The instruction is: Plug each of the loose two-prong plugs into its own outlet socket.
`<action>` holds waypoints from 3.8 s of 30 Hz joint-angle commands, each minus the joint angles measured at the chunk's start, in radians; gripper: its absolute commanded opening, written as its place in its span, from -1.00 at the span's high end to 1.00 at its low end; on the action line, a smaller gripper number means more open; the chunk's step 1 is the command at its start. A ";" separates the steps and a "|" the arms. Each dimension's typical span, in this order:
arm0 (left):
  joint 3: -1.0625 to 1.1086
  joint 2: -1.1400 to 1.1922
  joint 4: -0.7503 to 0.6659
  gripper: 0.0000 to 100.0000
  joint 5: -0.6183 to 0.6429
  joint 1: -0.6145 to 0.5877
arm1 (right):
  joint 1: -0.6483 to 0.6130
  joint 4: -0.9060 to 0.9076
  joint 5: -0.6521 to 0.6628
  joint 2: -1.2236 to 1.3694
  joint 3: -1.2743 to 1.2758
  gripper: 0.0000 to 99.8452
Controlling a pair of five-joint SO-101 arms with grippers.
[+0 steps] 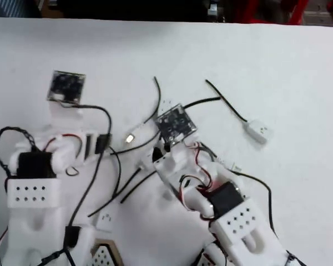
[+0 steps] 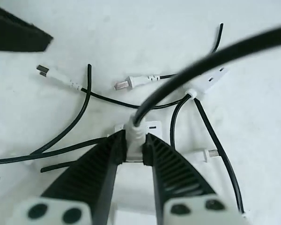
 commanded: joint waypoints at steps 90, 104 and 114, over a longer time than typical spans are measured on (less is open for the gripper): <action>0.130 -0.022 -0.021 0.38 -0.006 -0.090 | 0.016 -0.306 0.078 0.584 0.038 0.97; 0.129 -0.022 -0.021 0.38 -0.005 -0.094 | 0.168 -0.142 0.068 0.522 -0.252 0.97; 0.061 -0.022 -0.017 0.38 -0.002 -0.094 | 0.343 -0.268 -0.060 0.734 -0.545 0.97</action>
